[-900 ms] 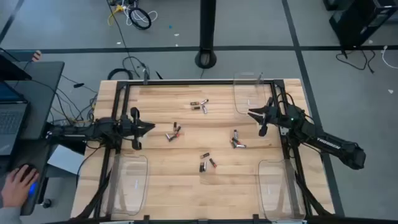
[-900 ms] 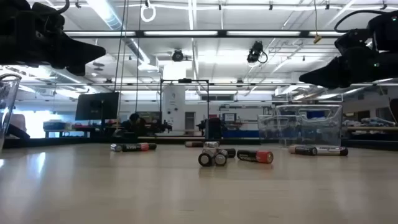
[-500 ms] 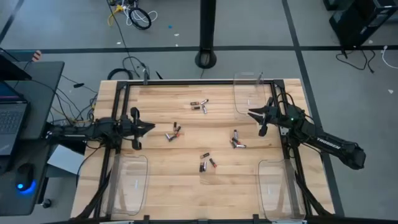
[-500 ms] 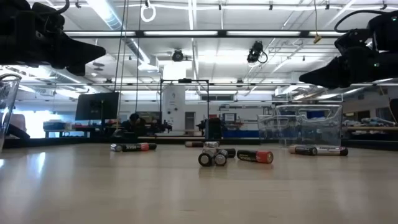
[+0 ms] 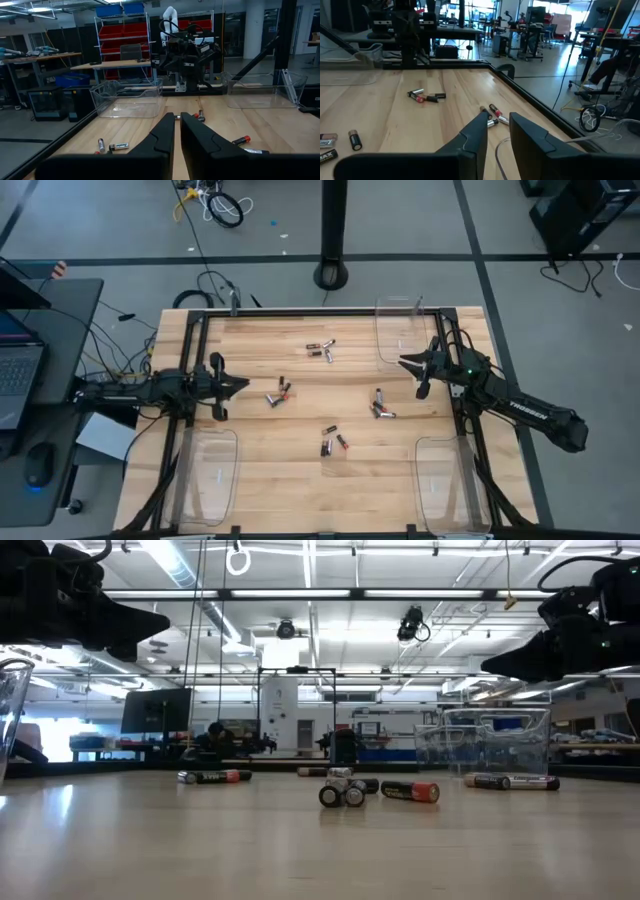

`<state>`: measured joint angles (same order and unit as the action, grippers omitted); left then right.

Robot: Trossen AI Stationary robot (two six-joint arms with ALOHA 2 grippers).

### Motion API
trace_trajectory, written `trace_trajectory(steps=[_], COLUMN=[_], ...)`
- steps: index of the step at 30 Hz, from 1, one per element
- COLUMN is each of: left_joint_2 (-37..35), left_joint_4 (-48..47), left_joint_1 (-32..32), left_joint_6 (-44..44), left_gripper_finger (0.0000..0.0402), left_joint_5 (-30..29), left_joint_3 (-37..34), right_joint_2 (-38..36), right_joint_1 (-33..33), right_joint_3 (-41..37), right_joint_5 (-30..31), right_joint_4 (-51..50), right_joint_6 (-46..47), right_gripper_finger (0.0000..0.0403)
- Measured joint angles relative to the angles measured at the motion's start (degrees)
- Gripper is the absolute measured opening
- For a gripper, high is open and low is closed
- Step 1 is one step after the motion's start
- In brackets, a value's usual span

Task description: Sort batteries

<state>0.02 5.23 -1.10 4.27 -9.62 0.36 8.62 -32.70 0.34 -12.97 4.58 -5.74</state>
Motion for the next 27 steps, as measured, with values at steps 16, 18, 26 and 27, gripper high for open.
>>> trace_trajectory(steps=[16,18,26,27], left_joint_2=[-0.01,0.00,0.01,0.01], left_joint_4=[0.00,0.00,0.48,1.34], left_joint_1=[-0.02,-0.01,-0.02,-0.02], left_joint_6=[0.01,0.00,-0.02,-0.02], left_gripper_finger=[0.0039,0.0039,0.0039,0.0039], left_joint_5=[0.01,0.00,0.01,-0.01], left_joint_3=[0.00,0.00,0.02,0.00], right_joint_2=[-0.01,-0.01,-0.02,-0.01], right_joint_1=[0.01,0.02,0.00,0.01], right_joint_3=[0.00,0.00,0.00,0.01], right_joint_5=[-0.02,0.00,-0.01,-0.01], right_joint_4=[0.02,0.00,0.01,0.00], right_joint_6=[-0.01,0.00,-0.01,0.00], right_gripper_finger=[0.0092,0.0092,0.0092,0.0092])
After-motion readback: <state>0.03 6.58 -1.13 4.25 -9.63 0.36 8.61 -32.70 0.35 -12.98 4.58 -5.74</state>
